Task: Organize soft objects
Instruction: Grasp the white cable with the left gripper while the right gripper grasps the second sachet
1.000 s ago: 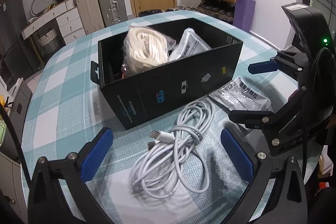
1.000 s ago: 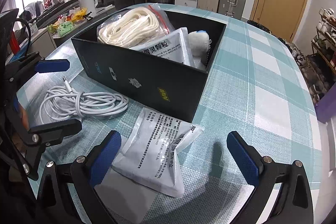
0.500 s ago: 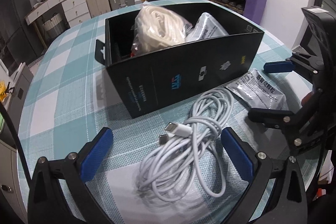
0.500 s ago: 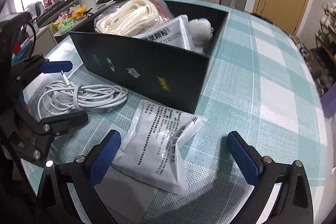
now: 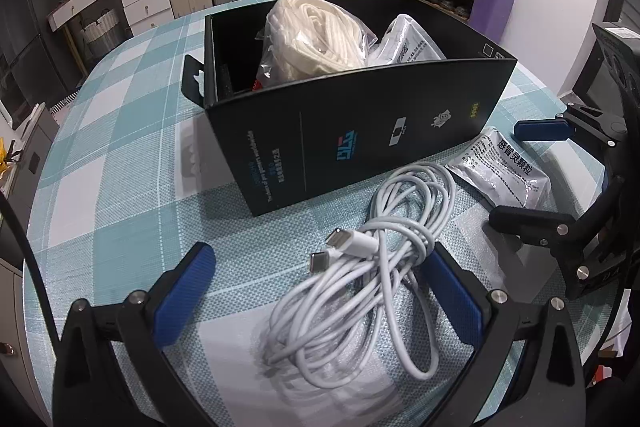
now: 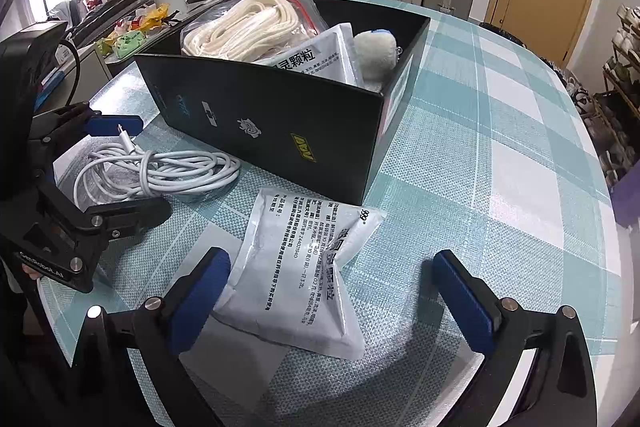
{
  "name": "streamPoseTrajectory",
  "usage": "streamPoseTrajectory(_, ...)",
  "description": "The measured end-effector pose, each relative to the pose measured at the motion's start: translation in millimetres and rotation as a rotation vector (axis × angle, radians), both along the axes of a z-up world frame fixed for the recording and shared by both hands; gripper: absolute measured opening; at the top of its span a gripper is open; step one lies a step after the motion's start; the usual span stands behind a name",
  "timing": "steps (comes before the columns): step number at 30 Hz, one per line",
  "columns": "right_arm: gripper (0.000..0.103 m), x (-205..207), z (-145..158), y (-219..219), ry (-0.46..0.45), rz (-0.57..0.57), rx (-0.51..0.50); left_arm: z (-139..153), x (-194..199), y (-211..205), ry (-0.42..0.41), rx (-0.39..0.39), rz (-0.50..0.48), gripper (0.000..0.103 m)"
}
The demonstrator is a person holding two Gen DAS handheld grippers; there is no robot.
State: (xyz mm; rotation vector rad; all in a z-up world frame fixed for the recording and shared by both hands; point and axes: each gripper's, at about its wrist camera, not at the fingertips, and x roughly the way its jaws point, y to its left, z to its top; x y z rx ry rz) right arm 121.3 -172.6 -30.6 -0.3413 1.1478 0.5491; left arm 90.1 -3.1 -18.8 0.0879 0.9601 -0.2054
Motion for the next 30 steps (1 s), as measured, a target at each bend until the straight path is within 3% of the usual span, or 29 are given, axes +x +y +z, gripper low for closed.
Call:
streamPoseTrajectory(3, 0.093, -3.4, 2.9, 2.9, -0.001, 0.021, 0.002, 0.0, -0.1, -0.3, 0.0, 0.0, 0.0, 0.103)
streamPoseTrajectory(8, 0.064, -10.8, 8.7, 12.0, -0.002, 0.069, 0.021, 0.0, -0.2, -0.4, 0.0, 0.0, 0.0, 0.103)
streamPoseTrajectory(11, 0.057, -14.5, 10.3, 16.3, -0.01, 0.083, 0.02, 0.0, -0.2, -0.5, 0.0, 0.0, 0.0, 0.103)
streamPoseTrajectory(25, 0.052, -17.7, 10.9, 15.2, -0.022, 0.103, 0.027, -0.2, -0.6, -2.8, -0.003, -0.003, -0.013, 0.1)
streamPoseTrajectory(28, 0.052, -17.8, 11.1, 15.5, -0.024, 0.104, 0.028, 1.9, -4.0, -5.6, -0.019, -0.007, -0.043, 0.091)
streamPoseTrajectory(30, 0.052, -17.7, 11.0, 15.1, -0.024, 0.105, 0.029, 3.5, -7.2, -8.7, -0.029, -0.01, -0.062, 0.078)
